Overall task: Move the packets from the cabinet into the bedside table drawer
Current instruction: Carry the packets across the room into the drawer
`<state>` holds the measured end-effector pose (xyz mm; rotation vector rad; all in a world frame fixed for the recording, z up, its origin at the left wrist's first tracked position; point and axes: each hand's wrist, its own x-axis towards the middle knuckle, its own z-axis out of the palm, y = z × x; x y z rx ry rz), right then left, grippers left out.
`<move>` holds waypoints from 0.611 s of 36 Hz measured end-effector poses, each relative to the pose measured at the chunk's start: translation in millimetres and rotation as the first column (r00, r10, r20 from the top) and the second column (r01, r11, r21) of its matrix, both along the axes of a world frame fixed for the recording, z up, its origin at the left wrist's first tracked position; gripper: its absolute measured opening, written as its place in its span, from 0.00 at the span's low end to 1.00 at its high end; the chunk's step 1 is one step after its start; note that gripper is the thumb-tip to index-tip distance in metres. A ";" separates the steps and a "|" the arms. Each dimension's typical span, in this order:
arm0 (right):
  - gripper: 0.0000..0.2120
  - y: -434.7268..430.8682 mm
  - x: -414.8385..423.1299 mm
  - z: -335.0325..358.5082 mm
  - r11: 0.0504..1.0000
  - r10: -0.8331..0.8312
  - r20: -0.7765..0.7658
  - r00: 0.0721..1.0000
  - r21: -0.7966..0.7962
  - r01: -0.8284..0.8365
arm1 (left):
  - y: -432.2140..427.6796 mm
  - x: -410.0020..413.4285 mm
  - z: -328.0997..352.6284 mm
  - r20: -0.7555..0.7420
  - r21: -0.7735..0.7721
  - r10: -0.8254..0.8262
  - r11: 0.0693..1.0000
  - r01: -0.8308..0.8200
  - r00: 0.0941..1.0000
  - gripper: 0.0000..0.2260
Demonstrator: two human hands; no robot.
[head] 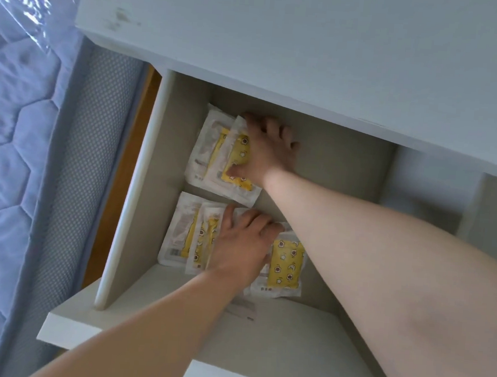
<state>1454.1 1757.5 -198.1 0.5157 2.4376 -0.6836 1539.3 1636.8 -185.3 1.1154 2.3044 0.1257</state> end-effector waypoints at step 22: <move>0.36 7.6 -29.0 10.0 0.975 -0.130 0.058 0.990 -0.174 0.138 | -0.9 3.3 -2.9 0.069 -0.038 0.025 0.999 -0.022 0.997 0.28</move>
